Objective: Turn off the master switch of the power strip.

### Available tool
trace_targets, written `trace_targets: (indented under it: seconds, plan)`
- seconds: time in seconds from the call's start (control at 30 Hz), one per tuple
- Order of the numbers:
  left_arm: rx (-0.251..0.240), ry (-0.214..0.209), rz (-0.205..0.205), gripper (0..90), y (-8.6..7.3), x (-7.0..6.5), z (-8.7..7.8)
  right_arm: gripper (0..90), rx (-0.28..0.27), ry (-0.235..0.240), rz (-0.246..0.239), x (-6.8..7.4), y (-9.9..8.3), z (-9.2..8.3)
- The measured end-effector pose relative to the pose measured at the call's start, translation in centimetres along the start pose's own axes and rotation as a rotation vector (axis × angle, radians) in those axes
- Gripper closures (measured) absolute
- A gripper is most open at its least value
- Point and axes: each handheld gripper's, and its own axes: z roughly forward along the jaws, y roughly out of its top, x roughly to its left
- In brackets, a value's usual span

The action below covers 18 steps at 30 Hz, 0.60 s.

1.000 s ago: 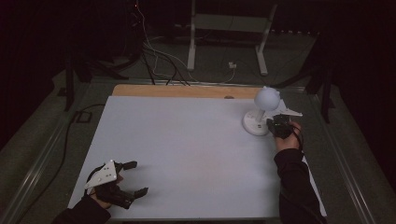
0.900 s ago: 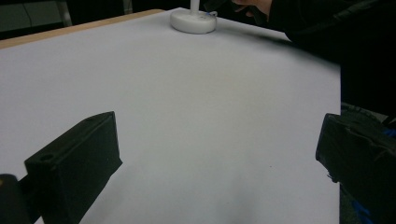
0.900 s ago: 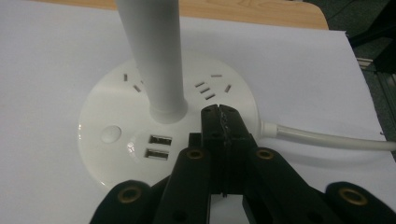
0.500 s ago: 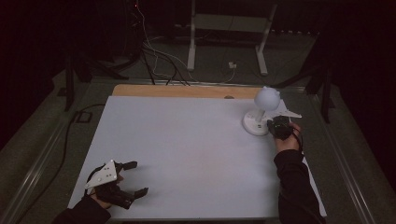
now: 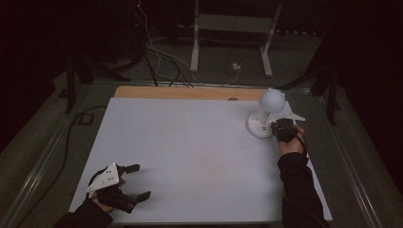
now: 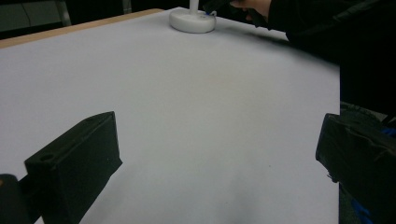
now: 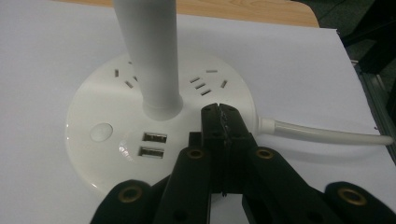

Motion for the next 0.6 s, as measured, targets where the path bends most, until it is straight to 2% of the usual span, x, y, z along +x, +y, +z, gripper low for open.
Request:
trace_targets:
  seconds: [0.13,0.2,0.3,0.47,0.6]
  plan:
    - [0.0,0.0,-0.001,0.4,-0.01,0.01,0.03,90.0,0.004,-0.009,-0.008,0.16,0.03,-0.01]
    - [-0.001,-0.001,0.0,0.3,0.0,-0.01,0.0,90.0,0.0,-0.001,0.007,0.03,0.0,0.01]
    - [-0.002,-0.001,-0.004,0.3,-0.02,0.05,0.0,90.0,0.003,-0.009,-0.007,0.15,0.02,0.0]
    - [-0.001,-0.002,-0.003,0.3,-0.02,0.03,0.02,90.0,0.006,-0.009,0.016,0.09,0.06,0.02]
    - [-0.001,-0.002,-0.003,0.3,-0.02,0.03,0.01,90.0,0.02,-0.02,-0.007,0.28,0.27,0.05]
